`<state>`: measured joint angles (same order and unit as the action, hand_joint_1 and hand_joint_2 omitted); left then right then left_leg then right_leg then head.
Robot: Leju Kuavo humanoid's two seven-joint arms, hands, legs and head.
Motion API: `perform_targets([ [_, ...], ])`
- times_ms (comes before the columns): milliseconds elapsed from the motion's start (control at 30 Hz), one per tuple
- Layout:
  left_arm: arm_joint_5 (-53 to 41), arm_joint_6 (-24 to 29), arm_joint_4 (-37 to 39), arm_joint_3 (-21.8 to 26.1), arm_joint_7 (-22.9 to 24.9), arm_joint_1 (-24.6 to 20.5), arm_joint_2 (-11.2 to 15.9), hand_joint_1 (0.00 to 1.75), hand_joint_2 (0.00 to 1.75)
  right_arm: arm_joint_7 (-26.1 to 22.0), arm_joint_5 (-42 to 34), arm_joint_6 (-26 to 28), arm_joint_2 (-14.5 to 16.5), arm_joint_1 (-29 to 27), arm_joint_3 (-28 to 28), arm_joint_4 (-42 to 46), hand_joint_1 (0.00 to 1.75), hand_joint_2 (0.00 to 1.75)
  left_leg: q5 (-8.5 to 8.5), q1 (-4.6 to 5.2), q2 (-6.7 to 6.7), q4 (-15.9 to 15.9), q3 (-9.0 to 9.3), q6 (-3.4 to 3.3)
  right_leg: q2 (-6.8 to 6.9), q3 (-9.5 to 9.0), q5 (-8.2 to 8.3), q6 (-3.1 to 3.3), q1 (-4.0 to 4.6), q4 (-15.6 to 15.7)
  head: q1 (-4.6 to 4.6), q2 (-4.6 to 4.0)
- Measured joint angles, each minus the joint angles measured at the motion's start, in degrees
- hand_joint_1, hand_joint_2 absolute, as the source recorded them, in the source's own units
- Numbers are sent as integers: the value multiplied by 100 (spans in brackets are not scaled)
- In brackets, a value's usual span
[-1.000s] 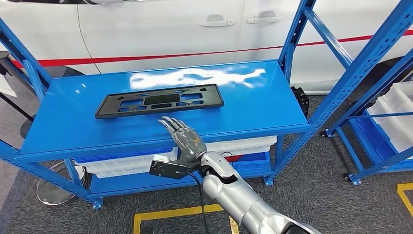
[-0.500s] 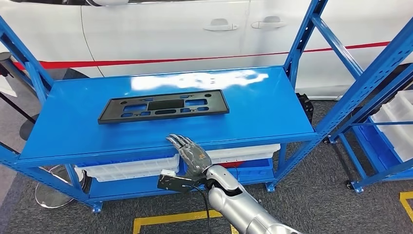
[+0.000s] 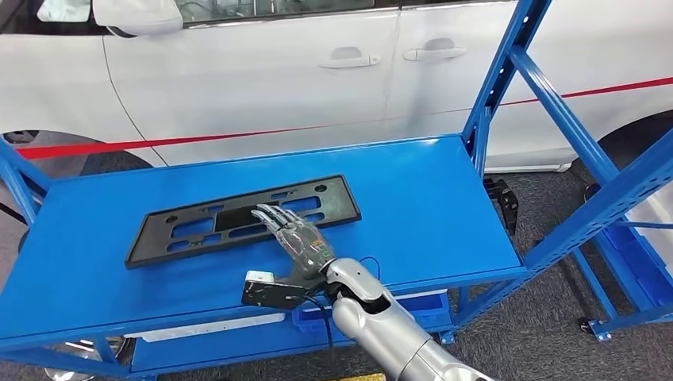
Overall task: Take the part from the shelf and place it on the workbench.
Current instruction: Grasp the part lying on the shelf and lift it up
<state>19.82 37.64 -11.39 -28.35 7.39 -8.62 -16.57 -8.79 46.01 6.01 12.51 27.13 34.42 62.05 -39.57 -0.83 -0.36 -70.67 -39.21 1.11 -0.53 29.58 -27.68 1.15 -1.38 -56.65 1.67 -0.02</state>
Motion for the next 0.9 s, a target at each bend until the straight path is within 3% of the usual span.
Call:
perform_targets([
  [33,51,-16,0,-55,12,12,10,0,0,30,-172,-230,-10,58,-2,133,0,175,297,0,4,321,-52,-14,-13,-115,-95,-19,-5,3,0,0],
  [100,156,-28,5,-166,45,46,31,0,0,124,-514,-646,-50,188,-23,393,0,175,1370,13,18,990,-110,-65,-32,-271,-277,-82,13,-21,2,1],
  [133,210,-26,7,-224,61,55,39,0,0,186,-685,-779,-70,260,-56,540,0,175,1792,22,16,1165,-130,-89,-36,-308,-359,-124,30,-35,2,1],
  [167,266,-19,9,-281,73,54,43,0,0,249,-832,-854,-85,355,-108,696,0,175,2019,35,10,1228,-153,-117,-40,-325,-421,-168,41,-42,2,1],
  [233,382,8,5,-381,82,38,46,0,0,392,-1037,-952,-95,619,-252,1029,0,175,2019,41,-11,1184,-150,-185,-35,-360,-522,-253,27,-30,3,1],
  [300,469,34,0,-468,70,28,46,0,0,497,-1099,-1057,-107,885,-383,1282,0,175,1958,34,-14,1208,-95,-267,-10,-256,-677,-306,10,-277,3,1],
  [333,504,40,-2,-509,59,25,46,0,0,529,-1104,-1104,-123,976,-424,1361,0,175,1926,29,-14,1224,-58,-298,6,-83,-812,-321,12,-591,2,0],
  [400,577,38,-2,-586,27,19,48,0,0,547,-1091,-1119,-177,1060,-455,1410,0,175,1853,43,-23,1231,12,-339,16,446,-1060,-336,27,-1410,2,0],
  [433,614,33,-2,-618,5,18,50,0,0,546,-1086,-1105,-215,1069,-456,1398,0,175,1818,56,-35,1231,49,-347,16,677,-1082,-334,34,-1697,2,0],
  [467,647,27,-2,-654,-23,14,51,0,0,531,-1097,-1078,-259,1071,-454,1374,0,175,1782,76,-55,1231,94,-354,17,825,-963,-313,46,-1778,2,0],
  [500,674,21,-2,-693,-52,8,53,0,0,503,-1136,-1055,-302,1077,-450,1343,0,175,1749,99,-75,1230,144,-357,17,866,-726,-274,65,-1632,2,0],
  [567,734,8,-2,-781,-107,-12,54,0,0,414,-1427,-1072,-378,1097,-444,1258,0,87,1686,141,-104,1235,248,-364,19,714,-119,-123,140,-910,2,0],
  [633,790,-184,-3,-900,-107,-45,63,0,0,342,-2197,-1261,-428,1110,-446,1097,0,0,1644,170,-112,1233,293,-357,31,539,183,7,207,-332,10,0],
  [700,815,-681,-1,-1109,-62,-90,98,0,0,308,-3236,-1541,-450,1118,-454,749,0,0,1620,177,-110,1226,288,-346,32,491,191,-21,215,-169,16,0],
  [767,895,-818,1,-1291,-146,-106,125,0,0,155,-3851,-1645,-466,1072,-423,213,0,0,1604,168,-103,1228,304,-339,21,470,172,-70,208,-150,13,0],
  [900,1112,48,-8,-1397,-349,-43,121,0,0,-455,-3755,-1285,-548,769,-118,-918,0,0,1591,165,-109,1239,336,-324,30,439,153,-57,210,-151,13,0],
])
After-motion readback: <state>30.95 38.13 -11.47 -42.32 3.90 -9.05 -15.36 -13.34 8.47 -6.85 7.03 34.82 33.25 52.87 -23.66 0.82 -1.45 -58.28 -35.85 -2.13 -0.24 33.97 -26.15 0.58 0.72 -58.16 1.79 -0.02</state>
